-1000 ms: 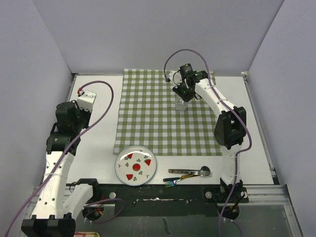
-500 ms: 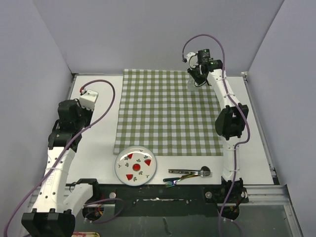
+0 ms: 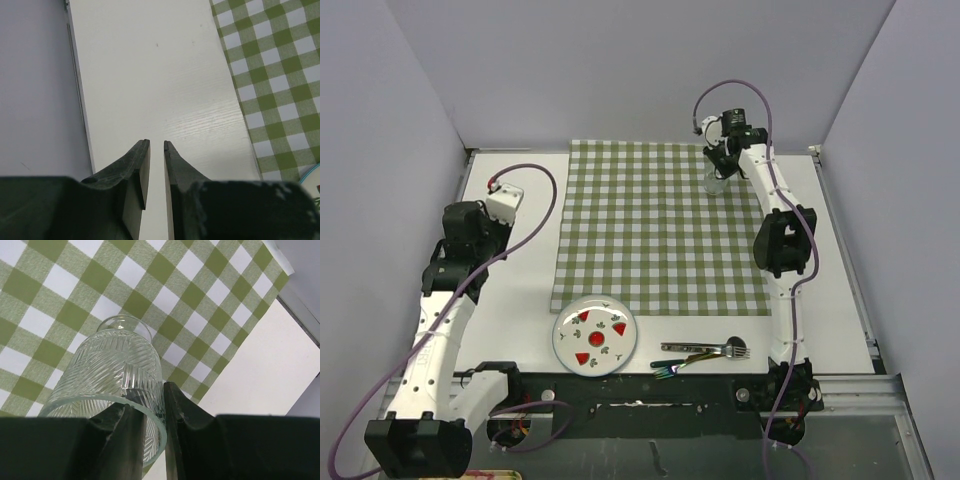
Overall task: Set the dinner table for one person
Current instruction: Place the cup on the napkin.
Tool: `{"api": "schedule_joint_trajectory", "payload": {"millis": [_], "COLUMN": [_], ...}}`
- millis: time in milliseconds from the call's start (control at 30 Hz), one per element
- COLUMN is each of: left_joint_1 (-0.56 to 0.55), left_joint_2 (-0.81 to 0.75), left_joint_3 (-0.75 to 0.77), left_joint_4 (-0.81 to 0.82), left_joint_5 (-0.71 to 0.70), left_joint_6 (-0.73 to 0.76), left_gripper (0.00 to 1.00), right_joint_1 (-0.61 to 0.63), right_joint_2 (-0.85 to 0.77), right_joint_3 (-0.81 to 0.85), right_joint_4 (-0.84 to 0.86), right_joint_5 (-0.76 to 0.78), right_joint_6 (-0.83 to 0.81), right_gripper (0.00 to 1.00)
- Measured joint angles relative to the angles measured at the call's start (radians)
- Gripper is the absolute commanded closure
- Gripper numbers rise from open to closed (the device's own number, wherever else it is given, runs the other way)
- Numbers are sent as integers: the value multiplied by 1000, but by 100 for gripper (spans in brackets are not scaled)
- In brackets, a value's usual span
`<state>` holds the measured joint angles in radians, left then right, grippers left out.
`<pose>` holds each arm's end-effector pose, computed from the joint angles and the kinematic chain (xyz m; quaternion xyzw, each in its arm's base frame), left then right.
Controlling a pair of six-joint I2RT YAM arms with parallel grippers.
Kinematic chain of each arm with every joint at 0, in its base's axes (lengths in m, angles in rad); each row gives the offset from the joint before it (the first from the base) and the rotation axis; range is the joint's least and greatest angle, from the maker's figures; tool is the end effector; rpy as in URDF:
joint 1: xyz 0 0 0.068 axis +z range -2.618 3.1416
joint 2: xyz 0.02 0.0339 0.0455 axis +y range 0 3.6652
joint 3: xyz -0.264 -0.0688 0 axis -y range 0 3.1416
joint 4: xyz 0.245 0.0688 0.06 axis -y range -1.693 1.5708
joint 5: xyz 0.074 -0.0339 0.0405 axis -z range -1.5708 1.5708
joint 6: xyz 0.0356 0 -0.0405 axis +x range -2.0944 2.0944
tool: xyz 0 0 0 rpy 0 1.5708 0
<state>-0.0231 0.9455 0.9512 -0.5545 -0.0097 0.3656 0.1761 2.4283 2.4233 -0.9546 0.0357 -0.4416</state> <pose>0.2036 -0.0044 0.3318 0.1661 0.8563 0.0875 0.4812 0.5199 0.0912 0.2553 -0.2847 0.9100 -0.0567 0.2959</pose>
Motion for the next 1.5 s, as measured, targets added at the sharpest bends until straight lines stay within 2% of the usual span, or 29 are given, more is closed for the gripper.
{"api": "schedule_joint_trajectory", "payload": {"millis": [533, 733, 1500], "left_joint_1": [0, 0, 0], "left_joint_2": [47, 51, 120], "left_joint_3": [-16, -26, -27], "left_joint_4": [1, 1, 8], "left_joint_5": [13, 14, 19], "left_joint_6": [13, 16, 35], "left_gripper": [83, 83, 85], "right_joint_1": [-84, -89, -113], "right_joint_2": [45, 91, 103], "right_joint_3": [34, 49, 62], "right_joint_4": [71, 98, 110], "right_joint_5": [14, 16, -43], "right_joint_6": [16, 31, 103], "right_gripper": [100, 100, 100]}}
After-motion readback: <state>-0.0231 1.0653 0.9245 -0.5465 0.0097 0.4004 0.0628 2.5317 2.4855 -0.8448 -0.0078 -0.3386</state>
